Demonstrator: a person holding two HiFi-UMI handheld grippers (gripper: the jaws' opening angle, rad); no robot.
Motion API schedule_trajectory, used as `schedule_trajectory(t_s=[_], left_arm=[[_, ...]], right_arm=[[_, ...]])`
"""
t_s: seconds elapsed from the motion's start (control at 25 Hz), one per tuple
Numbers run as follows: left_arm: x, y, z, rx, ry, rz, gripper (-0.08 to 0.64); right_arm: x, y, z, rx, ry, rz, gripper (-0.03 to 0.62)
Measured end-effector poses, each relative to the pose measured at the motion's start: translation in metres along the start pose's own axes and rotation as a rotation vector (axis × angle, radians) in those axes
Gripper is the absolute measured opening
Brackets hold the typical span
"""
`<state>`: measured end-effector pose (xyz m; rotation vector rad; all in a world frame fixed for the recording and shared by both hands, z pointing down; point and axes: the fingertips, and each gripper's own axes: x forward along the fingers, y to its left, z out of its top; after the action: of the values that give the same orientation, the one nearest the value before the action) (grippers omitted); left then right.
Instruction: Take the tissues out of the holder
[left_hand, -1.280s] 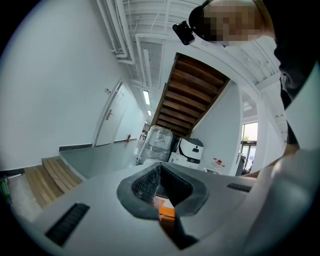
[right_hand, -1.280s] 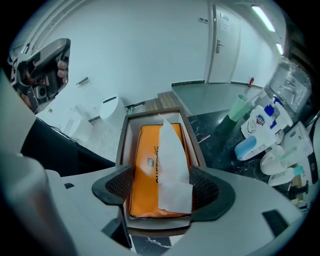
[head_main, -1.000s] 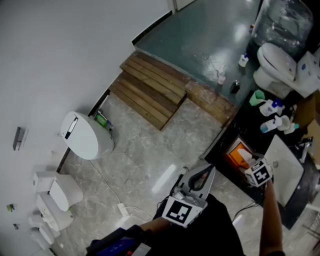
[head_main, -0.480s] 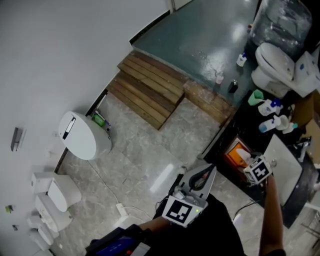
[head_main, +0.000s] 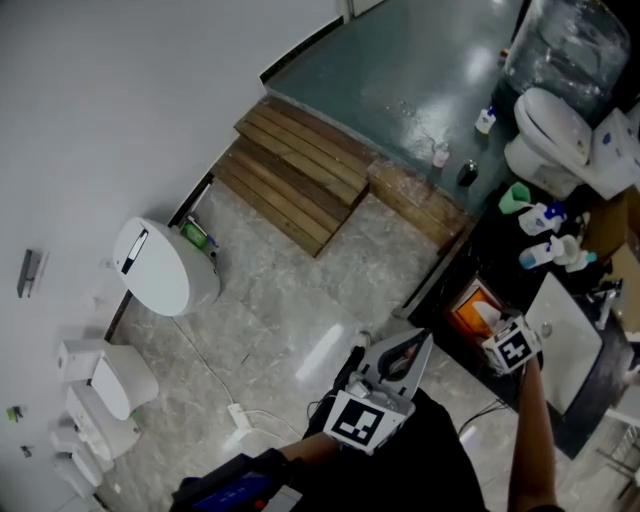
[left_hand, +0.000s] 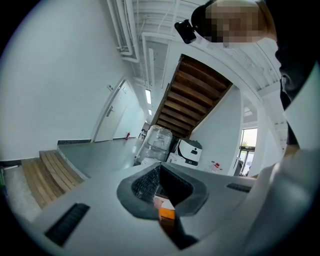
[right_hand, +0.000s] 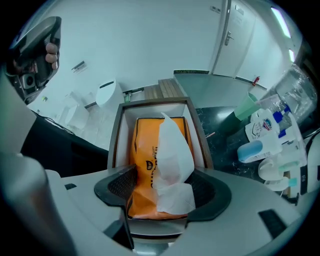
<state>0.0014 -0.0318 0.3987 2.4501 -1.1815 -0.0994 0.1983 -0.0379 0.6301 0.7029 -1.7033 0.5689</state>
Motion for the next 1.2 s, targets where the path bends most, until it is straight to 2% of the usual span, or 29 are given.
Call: schedule_trajectory(t_s=[0.12, 0.28, 0.56, 0.76, 0.88, 1.2], left_arm=[[0.001, 0.0, 0.001, -0.001, 0.003, -0.005, -0.003], [0.001, 0.004, 0.002, -0.002, 0.004, 0.001, -0.003], [0.0, 0.004, 0.003, 0.008, 0.003, 0.001, -0.003], [-0.003, 0.007, 0.004, 0.011, -0.003, 0.015, -0.003], [-0.005, 0.009, 0.005, 0.007, -0.006, 0.02, -0.003], [-0.009, 0.01, 0.005, 0.005, -0.007, 0.02, -0.003]], right_arm=[[-0.006, 0.0, -0.001, -0.008, -0.046, 0.0, 0.306], [-0.013, 0.002, -0.001, -0.039, -0.098, -0.02, 0.239], [-0.017, 0.005, 0.001, -0.089, -0.075, -0.046, 0.169], [-0.023, 0.005, 0.006, -0.138, -0.097, -0.066, 0.135], [-0.028, 0.001, 0.008, -0.135, -0.107, -0.095, 0.12], [-0.03, 0.003, 0.005, -0.127, -0.111, -0.103, 0.086]])
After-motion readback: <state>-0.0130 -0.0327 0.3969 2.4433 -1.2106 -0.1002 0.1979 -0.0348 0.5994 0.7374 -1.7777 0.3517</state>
